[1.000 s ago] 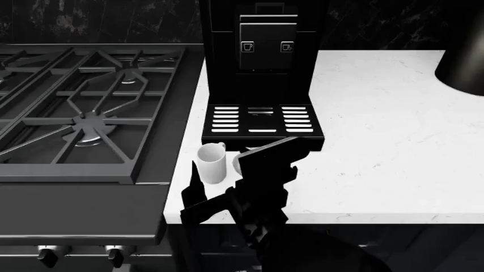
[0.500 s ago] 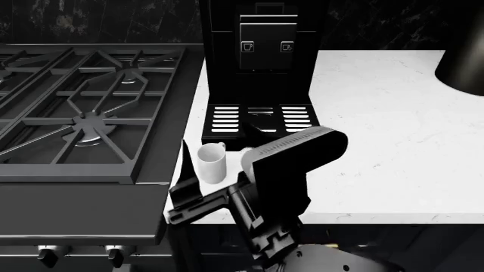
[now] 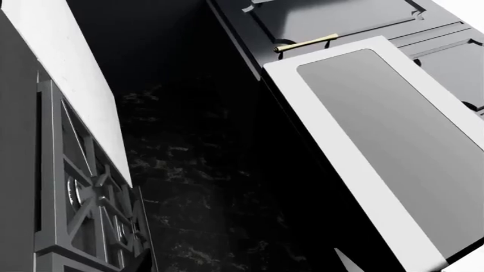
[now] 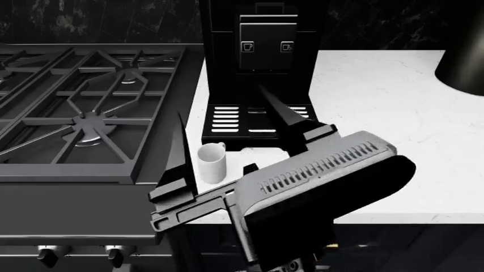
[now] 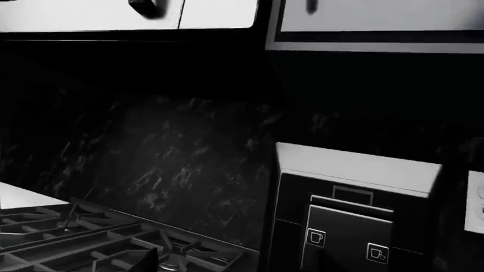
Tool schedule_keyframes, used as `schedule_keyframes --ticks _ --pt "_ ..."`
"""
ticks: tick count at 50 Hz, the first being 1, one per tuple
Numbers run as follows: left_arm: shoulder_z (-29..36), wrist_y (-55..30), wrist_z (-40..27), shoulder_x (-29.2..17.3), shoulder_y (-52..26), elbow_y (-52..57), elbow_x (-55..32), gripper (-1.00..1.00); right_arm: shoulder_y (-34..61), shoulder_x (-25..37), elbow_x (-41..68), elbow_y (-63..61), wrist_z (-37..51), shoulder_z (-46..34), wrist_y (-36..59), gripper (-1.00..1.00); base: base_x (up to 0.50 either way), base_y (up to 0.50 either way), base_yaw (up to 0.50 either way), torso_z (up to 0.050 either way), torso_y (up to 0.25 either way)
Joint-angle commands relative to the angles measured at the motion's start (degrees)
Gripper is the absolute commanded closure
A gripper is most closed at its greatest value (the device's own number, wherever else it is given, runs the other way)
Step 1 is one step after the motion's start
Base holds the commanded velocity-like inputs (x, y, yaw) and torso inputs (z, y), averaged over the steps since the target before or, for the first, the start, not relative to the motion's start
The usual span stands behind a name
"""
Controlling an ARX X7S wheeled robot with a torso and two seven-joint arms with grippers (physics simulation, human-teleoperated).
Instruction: Pick the mug from under the coffee machine dispenser and place it on the counter.
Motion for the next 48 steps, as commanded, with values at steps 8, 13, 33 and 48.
schedule_keyframes --ticks 8,13,33,48 --pt "0.04 0.17 -0.26 -0.20 0.09 0.12 -0.14 -1.00 17.87 3.14 10.46 -2.30 22.52 -13.74 -4.95 -1.00 0.00 0.00 0.00 0.000 0.000" --pt "0.01 0.23 -0.30 -0.24 0.13 0.14 -0.20 -1.00 20.86 3.91 11.12 -2.23 25.54 -16.73 -7.04 -1.00 0.00 0.00 0.00 0.000 0.000" --pt "0.13 0.39 -0.14 -0.09 0.26 0.21 -0.11 -1.00 25.28 3.87 10.91 -2.34 30.27 -20.13 -4.83 -1.00 0.00 0.00 0.00 0.000 0.000" --pt "0.26 0.49 -0.04 -0.11 0.29 0.12 -0.02 -1.00 24.96 3.71 9.38 -2.40 30.39 -17.27 -2.15 -1.00 0.00 0.00 0.00 0.000 0.000"
